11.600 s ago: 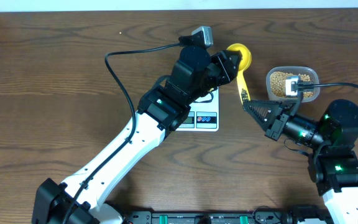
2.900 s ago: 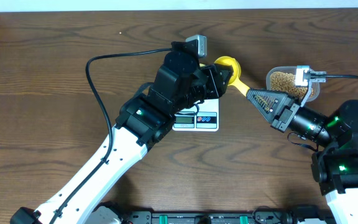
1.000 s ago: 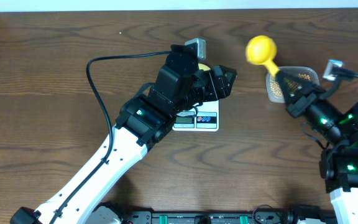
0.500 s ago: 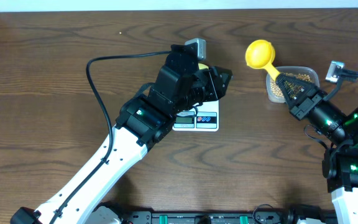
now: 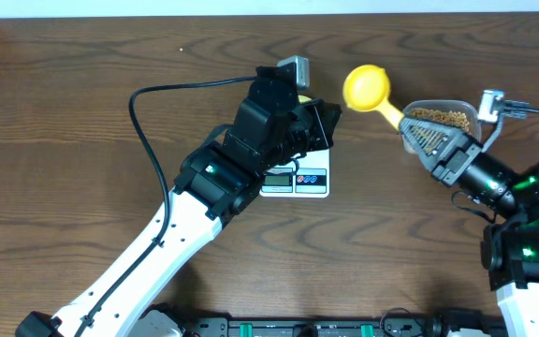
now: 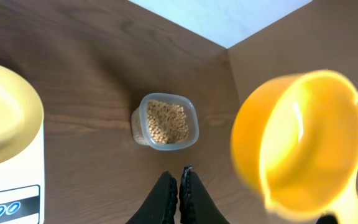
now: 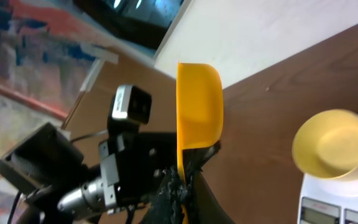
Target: Scoop item into bowl and weigh 50g on scale
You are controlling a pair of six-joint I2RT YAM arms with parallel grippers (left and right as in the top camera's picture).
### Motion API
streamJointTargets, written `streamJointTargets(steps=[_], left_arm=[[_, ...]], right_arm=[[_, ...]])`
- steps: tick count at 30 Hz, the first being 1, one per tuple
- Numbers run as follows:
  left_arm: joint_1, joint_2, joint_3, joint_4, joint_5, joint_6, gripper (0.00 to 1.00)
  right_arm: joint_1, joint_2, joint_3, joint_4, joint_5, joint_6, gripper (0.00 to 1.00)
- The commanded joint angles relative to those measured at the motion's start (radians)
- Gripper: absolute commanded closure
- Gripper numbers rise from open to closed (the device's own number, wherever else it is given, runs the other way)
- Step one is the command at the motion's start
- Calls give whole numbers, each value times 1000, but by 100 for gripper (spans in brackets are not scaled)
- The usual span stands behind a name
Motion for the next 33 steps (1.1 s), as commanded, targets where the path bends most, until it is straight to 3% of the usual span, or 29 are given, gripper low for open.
streamJointTargets(steps=[1, 33], left_arm=[[0, 2, -2, 11, -4, -21, 92], [0, 2, -2, 53, 24, -21, 92]], right_arm=[[30, -5, 24, -6, 2, -11, 99], [79, -5, 24, -78, 18, -67, 99]])
